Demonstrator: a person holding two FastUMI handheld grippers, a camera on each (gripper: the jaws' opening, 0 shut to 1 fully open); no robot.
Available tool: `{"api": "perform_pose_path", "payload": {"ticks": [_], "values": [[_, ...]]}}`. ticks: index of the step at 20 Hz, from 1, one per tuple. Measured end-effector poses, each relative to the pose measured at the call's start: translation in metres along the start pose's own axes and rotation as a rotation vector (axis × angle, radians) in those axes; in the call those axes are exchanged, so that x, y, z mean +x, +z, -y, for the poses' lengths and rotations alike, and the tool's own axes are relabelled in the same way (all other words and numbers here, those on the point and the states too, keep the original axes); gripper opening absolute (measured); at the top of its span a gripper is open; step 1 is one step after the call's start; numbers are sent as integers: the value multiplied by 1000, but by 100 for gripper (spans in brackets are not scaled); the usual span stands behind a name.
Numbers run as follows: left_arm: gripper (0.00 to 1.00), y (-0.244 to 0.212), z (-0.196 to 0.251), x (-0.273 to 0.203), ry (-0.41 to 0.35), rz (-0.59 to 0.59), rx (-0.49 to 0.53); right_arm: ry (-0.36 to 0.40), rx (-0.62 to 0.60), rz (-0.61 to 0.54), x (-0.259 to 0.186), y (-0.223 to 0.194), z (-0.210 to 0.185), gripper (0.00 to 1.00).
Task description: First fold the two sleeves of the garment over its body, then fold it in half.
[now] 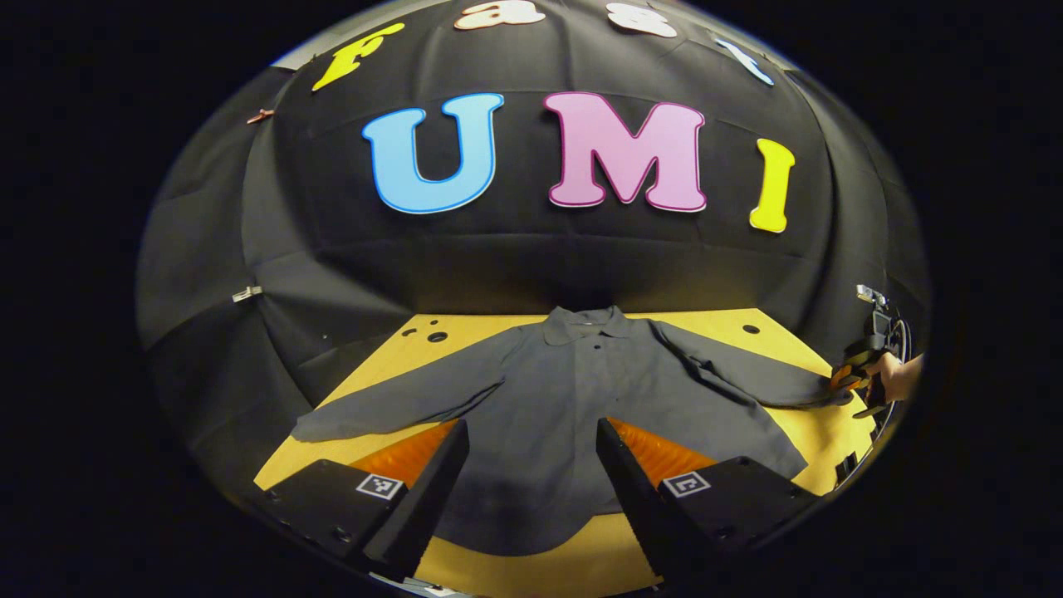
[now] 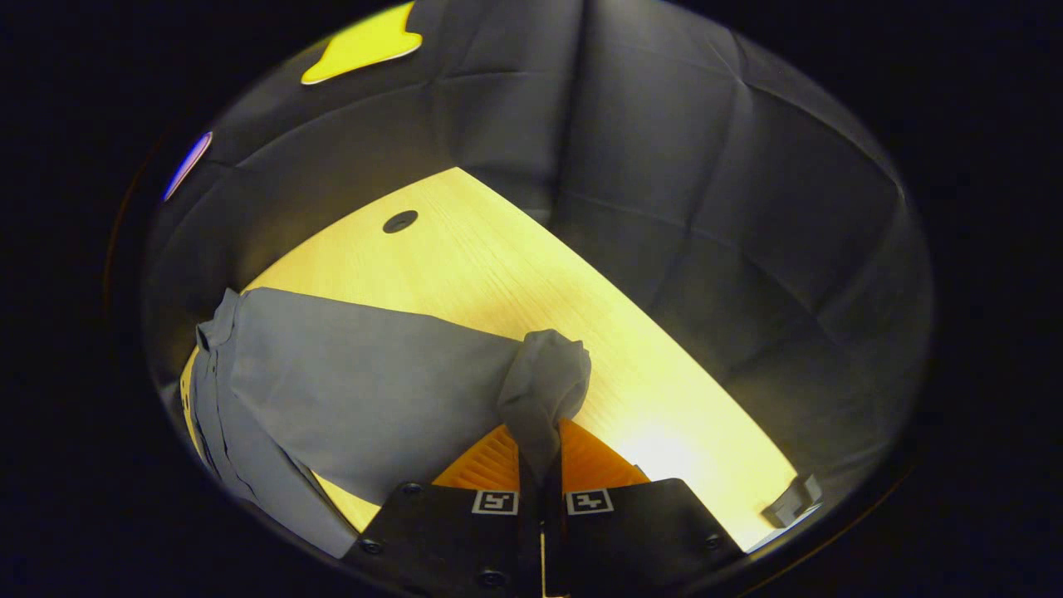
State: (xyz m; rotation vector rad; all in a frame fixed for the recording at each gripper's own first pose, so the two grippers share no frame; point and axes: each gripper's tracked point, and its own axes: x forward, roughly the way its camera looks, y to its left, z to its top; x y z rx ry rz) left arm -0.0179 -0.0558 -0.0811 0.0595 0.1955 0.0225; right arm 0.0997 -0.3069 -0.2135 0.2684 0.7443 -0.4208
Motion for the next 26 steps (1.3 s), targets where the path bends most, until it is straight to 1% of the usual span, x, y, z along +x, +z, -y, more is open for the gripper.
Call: {"api": "perform_pose_path", "payload": {"ticks": [3, 5, 8, 12, 15, 18, 21, 24, 26], "values": [[98, -7, -21, -9, 46, -21, -34, 42, -44, 54, -28, 28, -16, 6], [98, -7, -31, -13, 65, -21, -64, 75, -66, 89, -47, 48, -34, 6], [98, -6, -49, -16, 93, -19, -74, 136, -87, 178, -75, 89, -73, 6], [98, -13, -74, -23, 124, -29, -64, 222, -128, 214, -109, 118, -131, 6], [98, -17, -93, -29, 150, -28, -75, 265, -190, 229, -131, 124, -179, 6], [98, -22, -105, -29, 154, -35, -88, 322, -223, 239, -152, 127, -240, 6], [98, -22, -123, -23, 151, -28, -103, 363, -294, 265, -171, 127, -299, 6], [98, -23, -147, -15, 156, -21, -127, 402, -372, 288, -186, 118, -363, 6], [98, -26, -165, -9, 167, -23, -152, 426, -423, 283, -192, 102, -404, 6]]}}
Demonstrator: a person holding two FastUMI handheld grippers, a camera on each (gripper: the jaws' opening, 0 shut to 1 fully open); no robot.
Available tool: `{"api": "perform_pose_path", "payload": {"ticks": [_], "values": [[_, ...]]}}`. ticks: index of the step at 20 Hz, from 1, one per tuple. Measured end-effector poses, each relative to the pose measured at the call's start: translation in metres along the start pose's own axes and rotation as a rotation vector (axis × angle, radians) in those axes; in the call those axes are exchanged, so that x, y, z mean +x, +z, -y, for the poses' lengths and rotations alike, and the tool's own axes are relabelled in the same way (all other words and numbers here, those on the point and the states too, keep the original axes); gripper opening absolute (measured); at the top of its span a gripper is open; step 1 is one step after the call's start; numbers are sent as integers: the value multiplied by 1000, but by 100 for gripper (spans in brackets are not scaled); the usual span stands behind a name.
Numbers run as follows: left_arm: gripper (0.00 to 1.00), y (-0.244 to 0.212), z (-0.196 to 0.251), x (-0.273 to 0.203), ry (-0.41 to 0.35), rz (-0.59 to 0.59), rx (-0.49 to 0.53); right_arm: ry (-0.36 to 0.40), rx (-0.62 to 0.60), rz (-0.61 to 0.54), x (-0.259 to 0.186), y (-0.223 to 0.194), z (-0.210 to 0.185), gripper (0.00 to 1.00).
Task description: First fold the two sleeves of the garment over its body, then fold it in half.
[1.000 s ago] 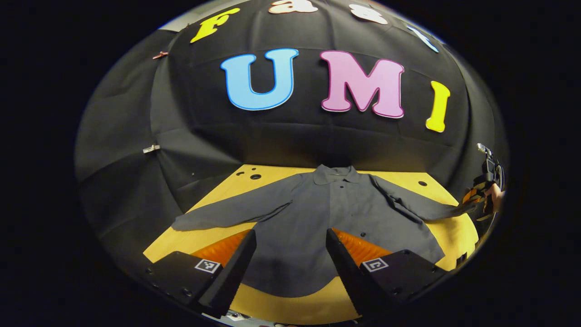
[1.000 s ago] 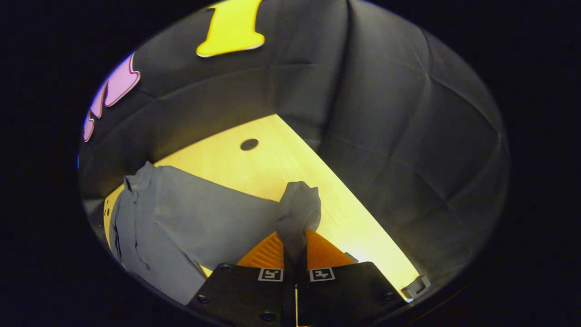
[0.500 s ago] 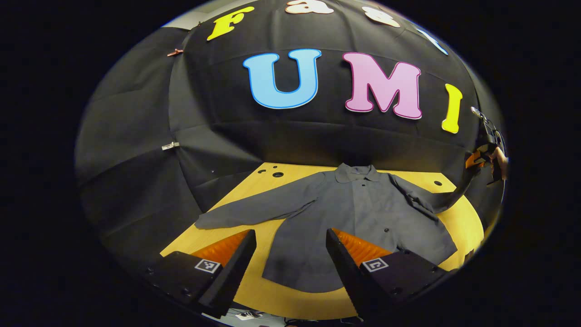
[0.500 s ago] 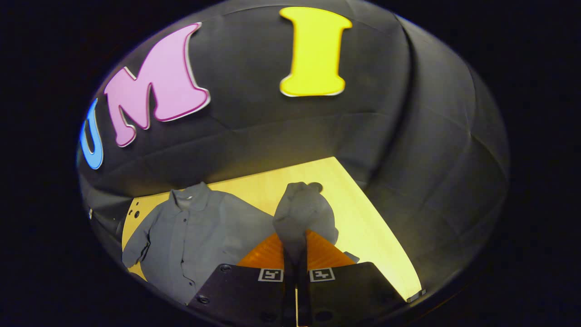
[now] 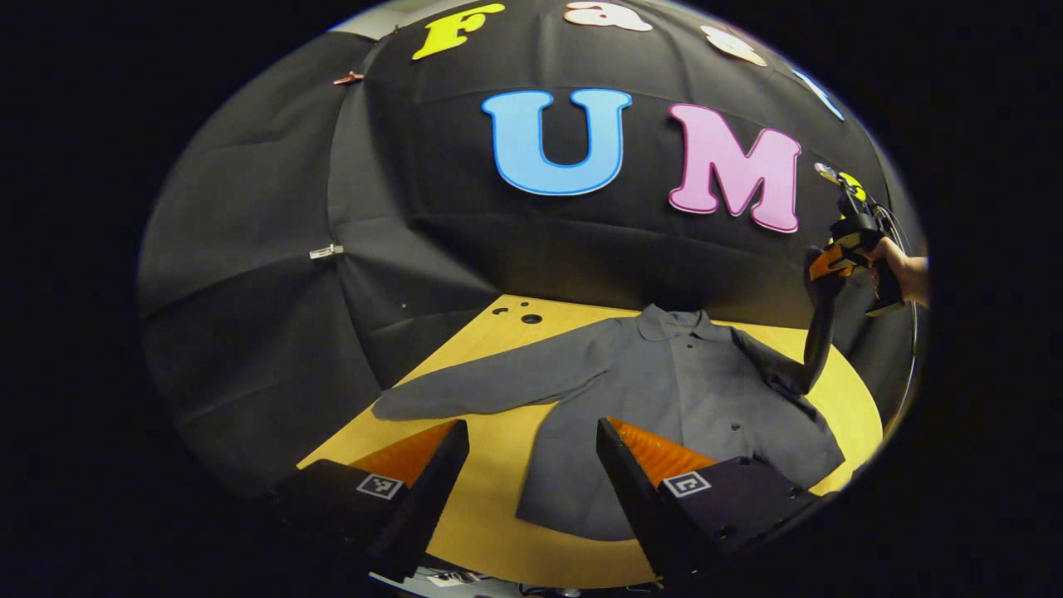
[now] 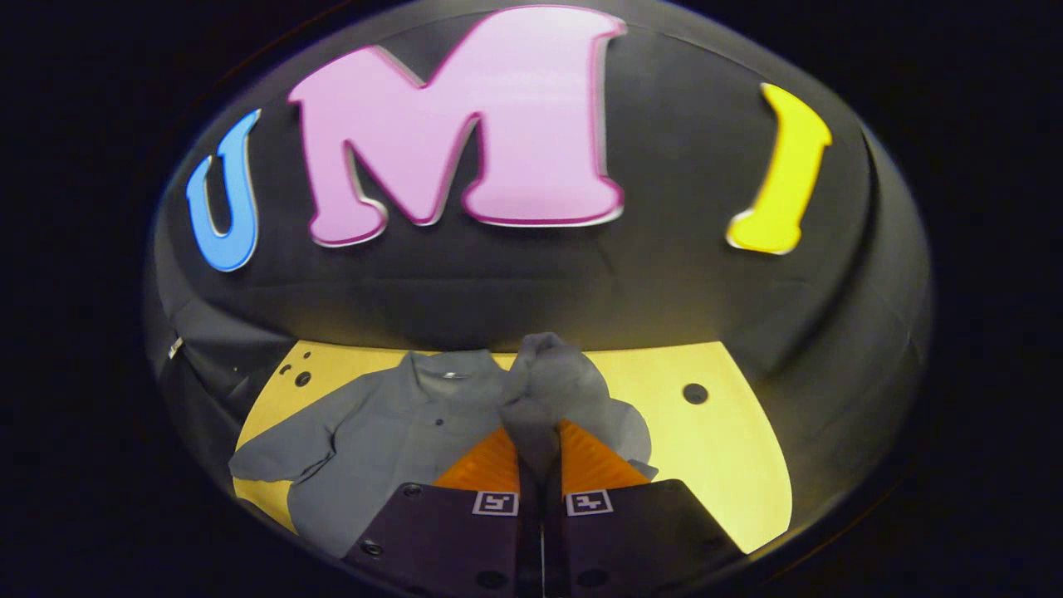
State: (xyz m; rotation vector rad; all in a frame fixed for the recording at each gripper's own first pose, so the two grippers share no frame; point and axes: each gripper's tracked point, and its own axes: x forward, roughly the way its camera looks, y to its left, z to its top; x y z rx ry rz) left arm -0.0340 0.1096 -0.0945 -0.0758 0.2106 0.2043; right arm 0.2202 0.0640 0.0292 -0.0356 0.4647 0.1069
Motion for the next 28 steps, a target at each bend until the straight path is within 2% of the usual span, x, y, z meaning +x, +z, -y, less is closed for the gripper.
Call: {"api": "perform_pose_path", "payload": {"ticks": [4, 8, 13, 16, 19, 21, 23, 24, 28], "values": [[98, 2, -34, 17, 37, -2, -56, 65, -102, -30, 28, -9, -86, 6], [97, -9, -62, 26, 65, -23, -94, 145, -180, -93, 48, -41, -166, 6], [97, -26, -100, 35, 122, -55, -135, 226, -308, -156, 71, -87, -245, 7], [97, -30, -123, 34, 155, -55, -125, 268, -345, -222, 83, -121, -278, 11], [97, -34, -148, 35, 196, -62, -166, 304, -403, -251, 90, -148, -305, 13], [96, -41, -159, 33, 212, -70, -178, 325, -421, -274, 92, -163, -316, 18], [96, -45, -156, 35, 173, -72, -156, 352, -432, -312, 90, -179, -326, 27], [96, -47, -159, 37, 165, -72, -130, 363, -432, -325, 87, -182, -329, 25], [96, -54, -167, 53, 159, -102, -77, 402, -383, -334, 66, -185, -339, 80]]}}
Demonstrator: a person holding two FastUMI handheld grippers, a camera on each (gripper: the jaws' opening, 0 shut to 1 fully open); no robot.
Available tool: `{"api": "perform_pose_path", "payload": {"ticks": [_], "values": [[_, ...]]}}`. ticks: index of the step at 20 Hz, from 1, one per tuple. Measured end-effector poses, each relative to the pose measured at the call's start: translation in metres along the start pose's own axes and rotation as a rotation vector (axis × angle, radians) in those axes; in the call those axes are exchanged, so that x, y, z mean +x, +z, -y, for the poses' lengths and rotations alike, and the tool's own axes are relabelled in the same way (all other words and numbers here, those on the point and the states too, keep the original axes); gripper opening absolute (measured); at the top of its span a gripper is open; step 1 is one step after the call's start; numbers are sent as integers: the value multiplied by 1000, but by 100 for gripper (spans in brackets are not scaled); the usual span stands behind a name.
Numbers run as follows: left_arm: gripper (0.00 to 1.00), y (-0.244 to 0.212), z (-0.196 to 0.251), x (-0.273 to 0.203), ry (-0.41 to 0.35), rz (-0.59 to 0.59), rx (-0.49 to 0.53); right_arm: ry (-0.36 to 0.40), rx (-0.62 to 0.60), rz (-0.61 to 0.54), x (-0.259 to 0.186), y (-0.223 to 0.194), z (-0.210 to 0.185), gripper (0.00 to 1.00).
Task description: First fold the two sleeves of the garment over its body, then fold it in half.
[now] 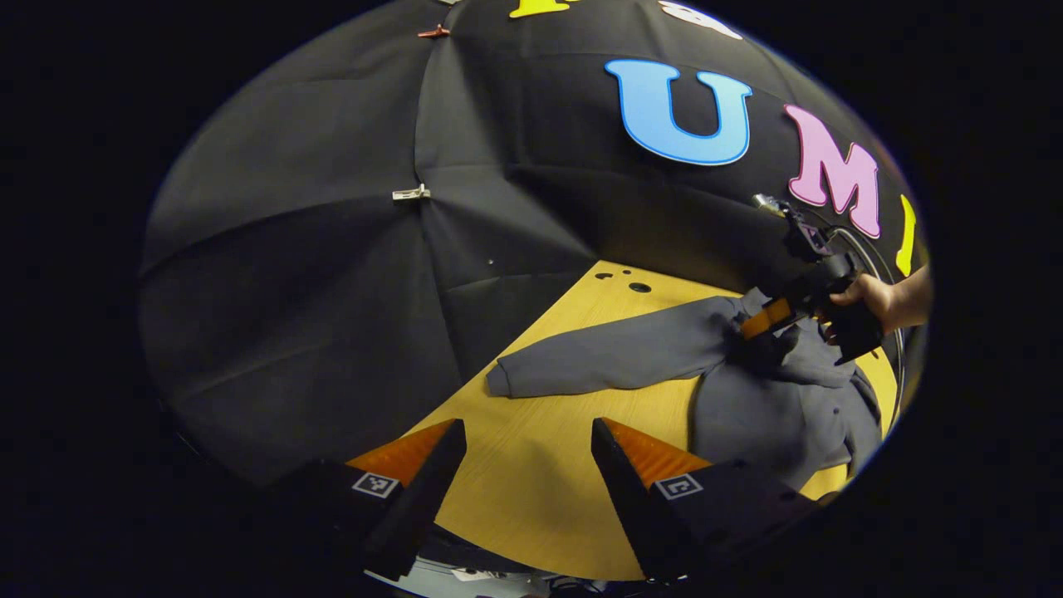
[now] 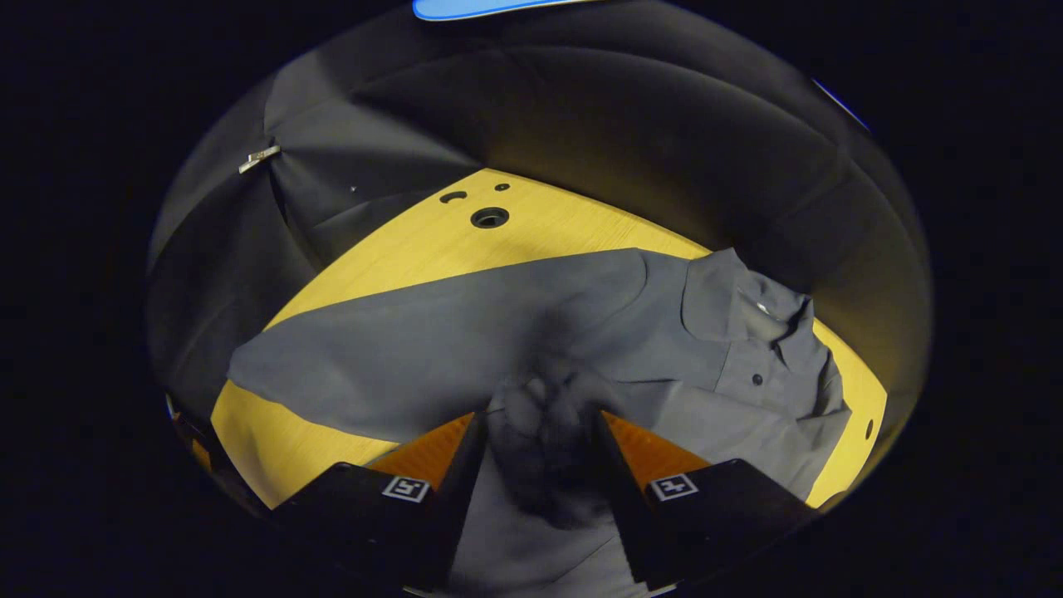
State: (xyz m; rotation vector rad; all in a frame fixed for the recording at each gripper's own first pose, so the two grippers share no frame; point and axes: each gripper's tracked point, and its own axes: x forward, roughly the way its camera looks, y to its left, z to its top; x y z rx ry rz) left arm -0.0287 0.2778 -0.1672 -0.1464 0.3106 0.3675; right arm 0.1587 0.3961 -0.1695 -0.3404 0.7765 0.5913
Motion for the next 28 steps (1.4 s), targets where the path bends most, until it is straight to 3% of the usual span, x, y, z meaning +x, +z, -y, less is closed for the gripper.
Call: {"api": "perform_pose_path", "payload": {"ticks": [2, 4, 5, 10, 18, 24, 28], "values": [[96, 2, -7, 17, 25, -10, 43, 16, 21, 27, -21, 1, -3, 86], [92, 8, -12, 38, 39, -6, 64, -3, 5, 64, -50, 2, 10, 100], [96, 13, -9, 47, 30, -3, 49, -21, -3, 86, -65, 1, 17, 100], [96, 26, -11, 100, 8, -28, -16, -122, 4, 201, -165, -4, 70, 99], [96, 23, -15, 170, 16, -84, 26, -340, 216, 292, -297, -73, 154, 98], [96, 5, -2, 199, 13, -152, 94, -396, 272, 346, -365, -122, 140, 98], [96, -4, -1, 202, 11, -197, 107, -396, 299, 357, -387, -145, 121, 98]]}}
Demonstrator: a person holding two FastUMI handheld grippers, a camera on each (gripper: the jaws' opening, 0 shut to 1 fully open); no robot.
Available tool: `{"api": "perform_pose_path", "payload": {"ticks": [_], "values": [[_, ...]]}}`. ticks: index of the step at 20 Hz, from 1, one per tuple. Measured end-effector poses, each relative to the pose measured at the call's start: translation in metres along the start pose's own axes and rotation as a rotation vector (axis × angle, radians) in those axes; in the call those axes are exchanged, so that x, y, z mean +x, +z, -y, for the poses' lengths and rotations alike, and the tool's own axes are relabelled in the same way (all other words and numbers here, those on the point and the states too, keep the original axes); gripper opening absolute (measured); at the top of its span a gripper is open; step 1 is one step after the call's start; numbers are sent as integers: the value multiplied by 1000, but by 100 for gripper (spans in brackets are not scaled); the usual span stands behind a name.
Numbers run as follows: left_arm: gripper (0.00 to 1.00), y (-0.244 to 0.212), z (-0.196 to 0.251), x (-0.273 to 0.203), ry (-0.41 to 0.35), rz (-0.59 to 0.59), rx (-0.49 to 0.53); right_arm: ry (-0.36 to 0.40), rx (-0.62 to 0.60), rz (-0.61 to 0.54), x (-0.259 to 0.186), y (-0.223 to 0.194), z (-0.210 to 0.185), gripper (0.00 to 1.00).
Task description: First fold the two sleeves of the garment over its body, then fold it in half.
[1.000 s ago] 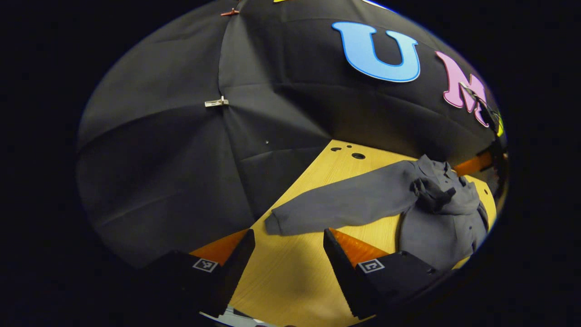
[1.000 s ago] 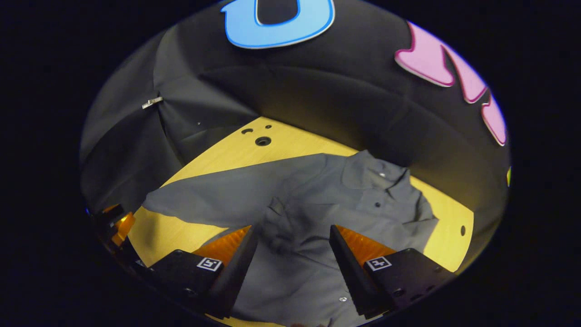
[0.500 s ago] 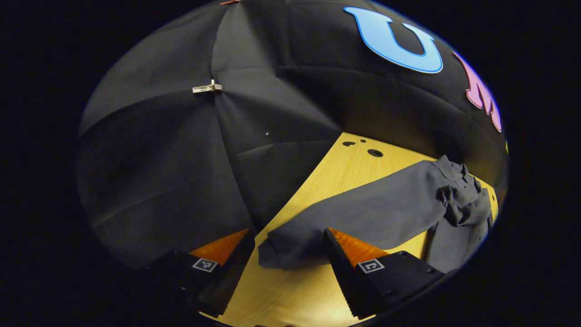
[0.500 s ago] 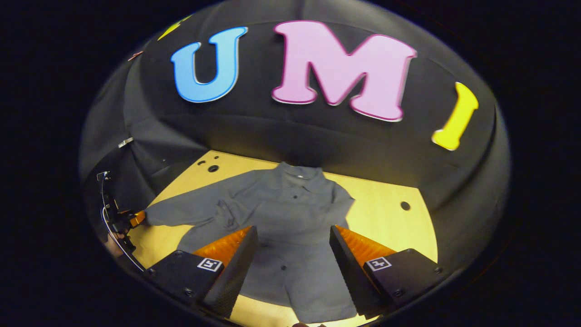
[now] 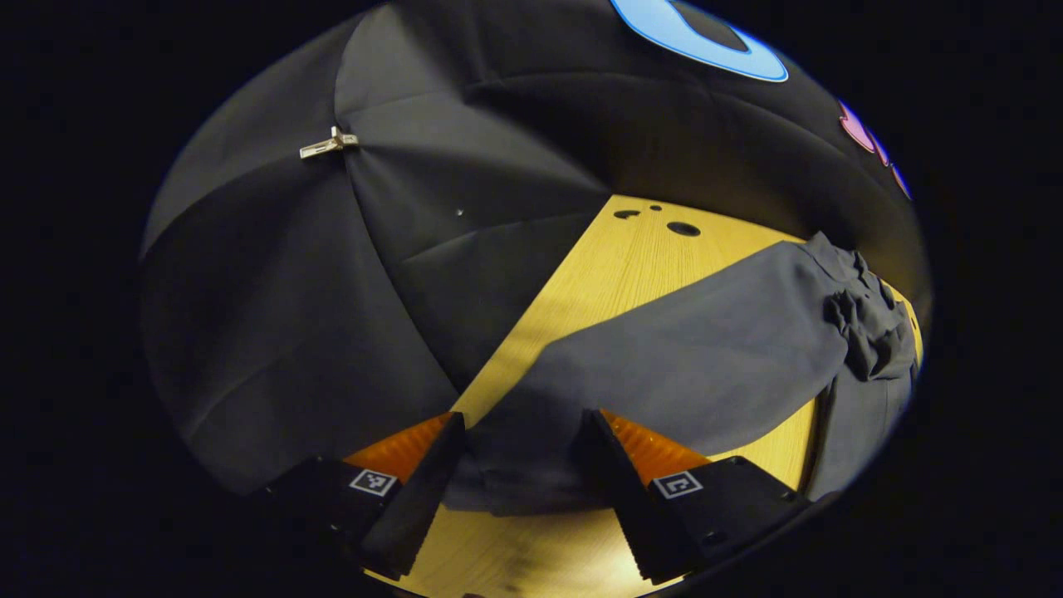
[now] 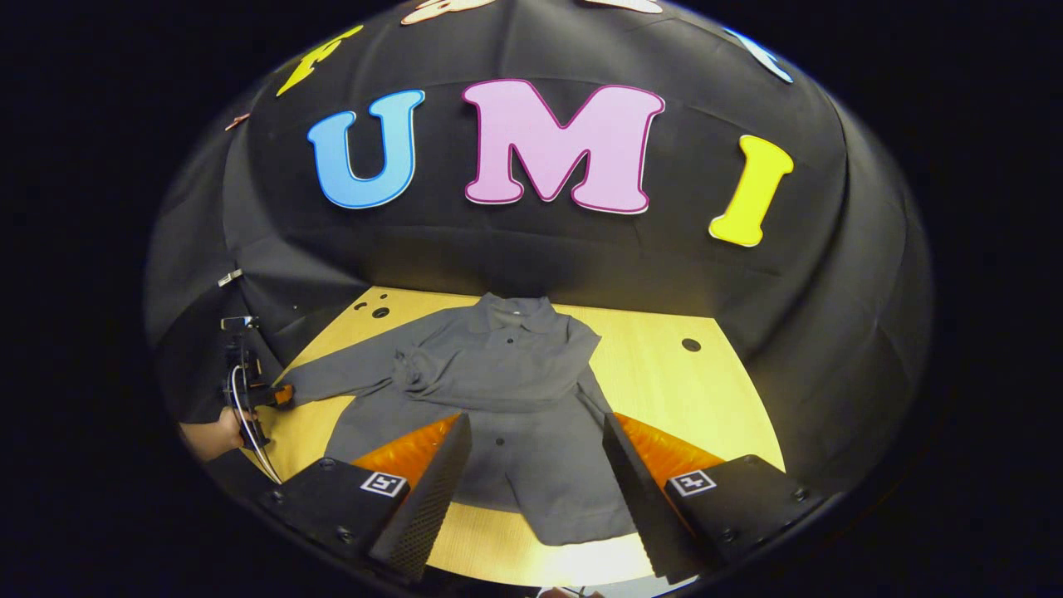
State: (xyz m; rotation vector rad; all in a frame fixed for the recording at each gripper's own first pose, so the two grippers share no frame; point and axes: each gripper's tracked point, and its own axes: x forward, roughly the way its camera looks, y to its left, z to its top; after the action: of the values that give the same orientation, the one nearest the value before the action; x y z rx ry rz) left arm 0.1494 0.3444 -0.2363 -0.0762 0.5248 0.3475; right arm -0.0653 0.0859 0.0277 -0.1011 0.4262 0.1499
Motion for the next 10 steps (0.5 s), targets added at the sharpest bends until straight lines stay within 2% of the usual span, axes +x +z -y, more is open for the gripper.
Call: {"api": "perform_pose_path", "payload": {"ticks": [1, 3, 5, 8, 10], "values": [[96, -4, 4, -1, -19, -14, -4, 1, 11, 3, -4, -2, -2, 98], [82, -6, 9, -2, -34, -28, -7, 5, 9, 13, -6, -4, -3, 98], [77, -9, 17, -4, -64, -55, 3, 8, -3, 21, -5, -5, -1, 98], [34, -15, 31, -14, -73, -96, -22, 31, 35, 30, 3, -11, -4, 98], [19, -18, 39, -21, -67, -117, -18, 42, 30, 3, 10, -20, 3, 98]]}}
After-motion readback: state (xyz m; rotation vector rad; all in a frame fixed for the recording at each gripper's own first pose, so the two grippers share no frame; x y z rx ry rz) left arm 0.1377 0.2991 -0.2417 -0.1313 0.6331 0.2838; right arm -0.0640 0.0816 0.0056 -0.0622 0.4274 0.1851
